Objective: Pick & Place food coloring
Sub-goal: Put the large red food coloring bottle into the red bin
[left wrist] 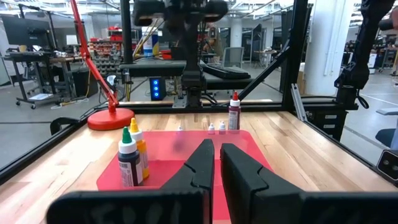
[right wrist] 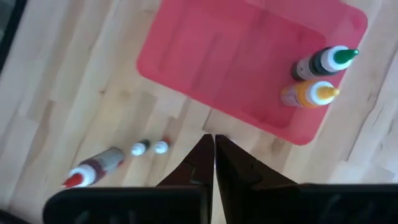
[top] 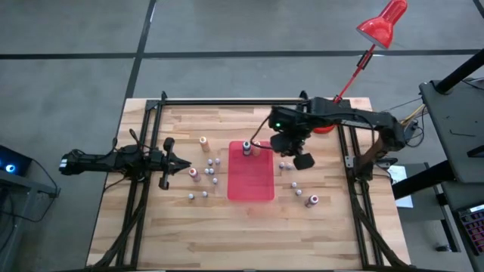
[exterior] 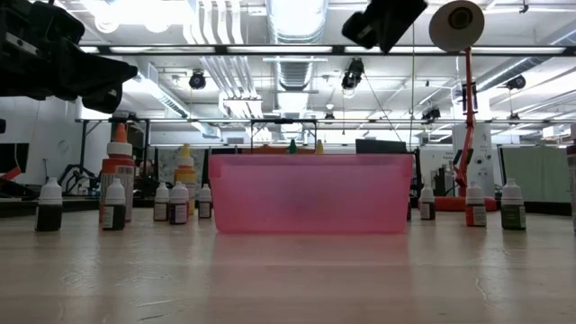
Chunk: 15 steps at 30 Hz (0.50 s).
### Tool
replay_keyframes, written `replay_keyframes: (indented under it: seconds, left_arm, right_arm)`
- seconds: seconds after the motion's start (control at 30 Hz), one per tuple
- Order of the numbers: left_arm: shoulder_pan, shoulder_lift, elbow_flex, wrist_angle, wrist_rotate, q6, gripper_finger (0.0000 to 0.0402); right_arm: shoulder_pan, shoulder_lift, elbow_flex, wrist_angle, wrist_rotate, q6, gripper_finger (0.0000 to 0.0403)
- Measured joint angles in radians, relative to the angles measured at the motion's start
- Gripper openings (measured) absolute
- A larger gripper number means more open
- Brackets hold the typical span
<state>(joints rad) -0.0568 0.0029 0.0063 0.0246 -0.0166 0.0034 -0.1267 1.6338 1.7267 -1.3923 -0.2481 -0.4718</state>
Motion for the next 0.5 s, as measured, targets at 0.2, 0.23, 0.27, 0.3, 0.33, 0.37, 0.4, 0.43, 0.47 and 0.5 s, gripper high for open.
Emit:
replay_keyframes:
  seconds: [0.2,0.23,0.27,0.3,0.33,0.37,0.4,0.43,0.47,0.5]
  left_arm:
    - [0.000,0.000,0.000,0.000,0.000,0.000,0.0003]
    - [0.000,0.000,0.000,0.000,0.000,0.000,0.0003]
    - [0.000,0.000,0.000,0.000,0.000,0.000,0.0003]
    - [0.000,0.000,0.000,0.000,0.000,0.000,0.0003]
    - [0.000,0.000,0.000,0.000,0.000,0.000,0.0003]
    - [0.000,0.000,0.000,0.000,0.000,0.000,0.0003]
    - [0.000,0.000,0.000,0.000,0.000,0.000,0.0003]
    - [0.000,0.000,0.000,0.000,0.000,0.000,0.0003]
    - [0.000,0.000,0.000,0.000,0.000,0.000,0.0003]
    - [0.000,0.000,0.000,0.000,0.000,0.000,0.0003]
  right_arm:
    - [0.053,-0.106,-0.150,0.023,0.000,0.038,0.0008]
    - [0.064,-0.126,-0.186,0.033,0.000,0.043,0.0008]
    - [0.074,-0.147,-0.221,0.044,0.000,0.052,0.0008]
    - [0.084,-0.168,-0.254,0.051,0.000,0.061,0.0008]
    - [0.093,-0.191,-0.288,0.057,0.000,0.071,0.0008]
    - [0.103,-0.211,-0.317,0.060,0.000,0.079,0.0008]
    - [0.114,-0.233,-0.345,0.063,0.000,0.087,0.0008]
    - [0.124,-0.255,-0.372,0.064,0.000,0.095,0.0008]
    - [0.134,-0.275,-0.396,0.064,0.000,0.103,0.0008]
    - [0.143,-0.298,-0.417,0.064,0.000,0.111,0.0008]
